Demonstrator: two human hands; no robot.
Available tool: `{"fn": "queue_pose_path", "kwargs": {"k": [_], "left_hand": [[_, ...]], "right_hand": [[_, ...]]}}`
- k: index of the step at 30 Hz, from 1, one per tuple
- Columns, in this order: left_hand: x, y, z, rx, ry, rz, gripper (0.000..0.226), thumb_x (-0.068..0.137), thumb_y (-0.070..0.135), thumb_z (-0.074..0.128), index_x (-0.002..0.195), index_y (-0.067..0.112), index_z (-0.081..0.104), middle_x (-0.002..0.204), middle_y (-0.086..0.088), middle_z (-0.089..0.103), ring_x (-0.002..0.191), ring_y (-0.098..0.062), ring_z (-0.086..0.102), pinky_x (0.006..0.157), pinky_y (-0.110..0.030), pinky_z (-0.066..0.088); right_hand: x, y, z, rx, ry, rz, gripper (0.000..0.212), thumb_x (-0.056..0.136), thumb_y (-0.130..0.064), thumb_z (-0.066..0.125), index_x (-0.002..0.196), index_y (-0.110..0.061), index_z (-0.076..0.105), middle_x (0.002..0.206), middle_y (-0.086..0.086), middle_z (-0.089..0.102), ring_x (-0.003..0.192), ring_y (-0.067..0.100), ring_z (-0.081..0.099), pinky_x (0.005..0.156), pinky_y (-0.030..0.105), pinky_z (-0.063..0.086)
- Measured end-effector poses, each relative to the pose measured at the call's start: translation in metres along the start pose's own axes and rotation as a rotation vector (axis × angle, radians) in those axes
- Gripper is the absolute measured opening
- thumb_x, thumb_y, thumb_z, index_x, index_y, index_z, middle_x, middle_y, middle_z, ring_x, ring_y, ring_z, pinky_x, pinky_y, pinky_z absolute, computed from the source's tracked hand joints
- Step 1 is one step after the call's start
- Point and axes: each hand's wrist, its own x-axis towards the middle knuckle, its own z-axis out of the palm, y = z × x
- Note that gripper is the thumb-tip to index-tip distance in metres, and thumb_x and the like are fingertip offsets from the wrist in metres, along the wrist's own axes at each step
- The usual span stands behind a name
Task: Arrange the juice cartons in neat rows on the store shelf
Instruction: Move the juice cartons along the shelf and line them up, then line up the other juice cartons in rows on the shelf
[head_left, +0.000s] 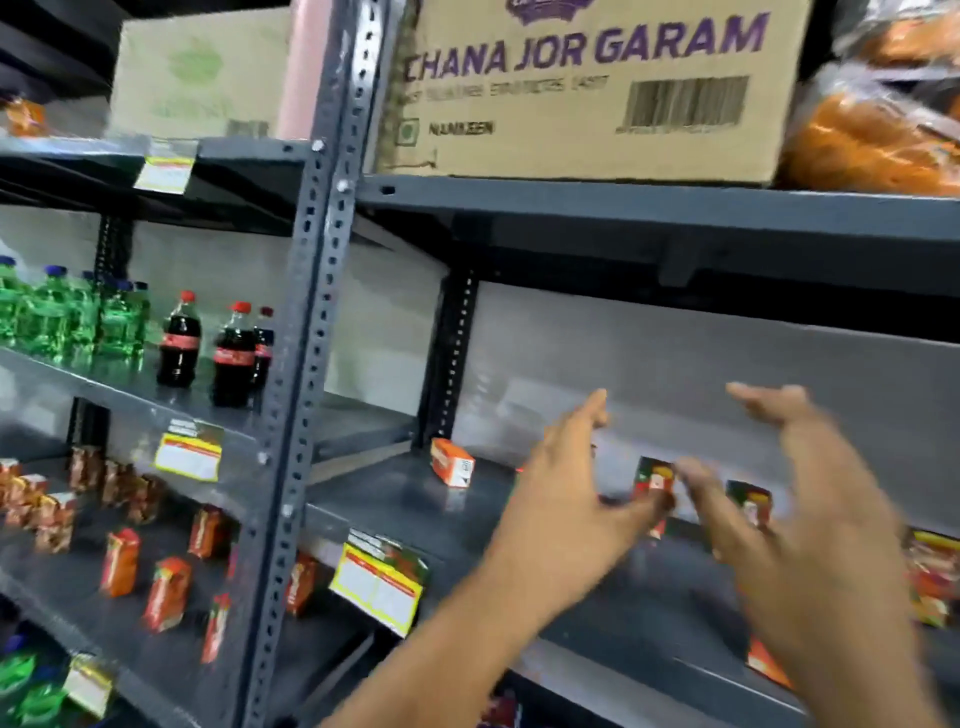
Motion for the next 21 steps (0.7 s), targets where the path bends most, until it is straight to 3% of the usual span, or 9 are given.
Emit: {"fn": "queue_pose_path", "kwargs": {"k": [2, 5, 9, 14, 21], "left_hand": [[0.007, -0.043, -0.038, 0.053, 0.029, -0.061, 0.076, 0.071, 0.036, 0.075, 0.137, 0.028, 0.039, 0.131, 0.011, 0.051, 0.122, -0.002, 0.045, 0.104, -0.022, 0.037], [0.019, -0.101, -0.080, 0.137, 0.089, -0.128, 0.068, 0.067, 0.030, 0.075, 0.129, 0.024, 0.048, 0.110, 0.022, 0.054, 0.106, 0.008, 0.048, 0.091, -0.004, 0.034], [0.042, -0.156, -0.116, 0.225, 0.054, -0.193, 0.064, 0.071, 0.027, 0.064, 0.132, 0.018, 0.045, 0.124, -0.002, 0.059, 0.116, -0.018, 0.055, 0.097, -0.039, 0.046], [0.069, -0.203, -0.134, 0.274, 0.040, -0.255, 0.038, 0.087, 0.016, 0.050, 0.124, 0.019, 0.050, 0.118, -0.010, 0.062, 0.108, -0.028, 0.060, 0.091, -0.043, 0.049], [0.093, -0.248, -0.122, 0.399, -0.015, -0.487, 0.048, 0.086, 0.019, 0.054, 0.132, 0.012, 0.043, 0.132, -0.015, 0.052, 0.122, -0.034, 0.049, 0.100, -0.046, 0.042]], "right_hand": [[0.001, -0.033, 0.056, 0.025, -0.114, -0.059, 0.051, 0.083, -0.039, 0.062, 0.131, -0.032, 0.046, 0.147, 0.004, 0.044, 0.142, 0.015, 0.029, 0.107, 0.030, 0.029], [0.005, -0.058, 0.130, -0.008, -0.263, 0.009, 0.049, 0.087, -0.032, 0.063, 0.133, -0.025, 0.046, 0.146, 0.004, 0.043, 0.143, 0.017, 0.028, 0.109, 0.024, 0.022], [0.002, -0.074, 0.211, 0.005, -0.362, 0.055, 0.046, 0.088, -0.020, 0.063, 0.131, -0.020, 0.048, 0.138, 0.006, 0.050, 0.134, 0.024, 0.041, 0.109, 0.037, 0.034], [0.011, -0.069, 0.294, -0.040, -0.427, 0.130, 0.044, 0.085, -0.009, 0.060, 0.128, -0.014, 0.050, 0.125, 0.010, 0.057, 0.118, 0.026, 0.052, 0.098, 0.028, 0.036], [0.021, -0.023, 0.362, -0.185, -0.481, 0.396, 0.047, 0.085, -0.012, 0.062, 0.129, -0.009, 0.046, 0.129, 0.017, 0.051, 0.119, 0.034, 0.051, 0.095, 0.039, 0.045]]}}
